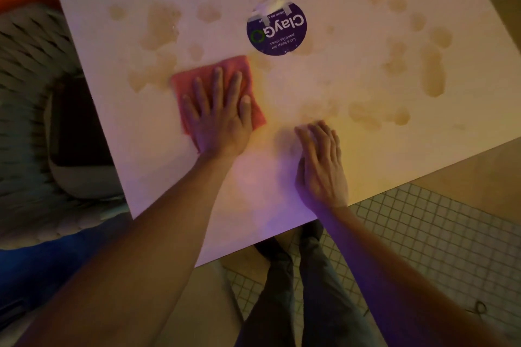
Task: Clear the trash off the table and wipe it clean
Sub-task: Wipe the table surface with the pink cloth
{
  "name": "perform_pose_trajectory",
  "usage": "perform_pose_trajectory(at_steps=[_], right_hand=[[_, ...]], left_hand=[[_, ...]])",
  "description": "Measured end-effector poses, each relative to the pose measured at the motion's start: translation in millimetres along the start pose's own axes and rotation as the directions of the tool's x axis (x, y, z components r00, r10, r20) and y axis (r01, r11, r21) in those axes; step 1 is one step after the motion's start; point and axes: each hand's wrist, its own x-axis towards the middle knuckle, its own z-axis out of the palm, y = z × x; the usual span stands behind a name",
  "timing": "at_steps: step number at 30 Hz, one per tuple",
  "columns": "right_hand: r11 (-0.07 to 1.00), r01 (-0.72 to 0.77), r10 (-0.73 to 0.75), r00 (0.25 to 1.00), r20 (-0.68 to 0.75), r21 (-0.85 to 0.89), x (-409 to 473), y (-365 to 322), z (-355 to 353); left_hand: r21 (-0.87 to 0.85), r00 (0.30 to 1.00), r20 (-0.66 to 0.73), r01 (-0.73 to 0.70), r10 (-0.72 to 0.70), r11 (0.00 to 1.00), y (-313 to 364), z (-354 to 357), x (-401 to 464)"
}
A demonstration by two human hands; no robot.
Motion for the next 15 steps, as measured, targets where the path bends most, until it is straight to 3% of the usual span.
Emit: perform_pose_trajectory(at_steps=[8, 11, 15], right_hand=[[0.976, -0.045, 0.058, 0.997, -0.053, 0.212, 2, 3, -1], [0.961, -0.084, 0.101, 0.994, -0.051, 0.263, 1, 2, -1], [0.982, -0.062, 0.072, 0.996, -0.048, 0.177, 2, 1, -2]], left_hand=[[-0.023, 0.947, 0.069, -0.312, 0.313, 0.95, 49, -1, -36], [-0.018, 0.91, 0.108, -0.4, 0.4, 0.916, 25, -11, -84], [-0.001, 0.905, 0.134, -0.408, 0.404, 0.913, -42, -21, -127]])
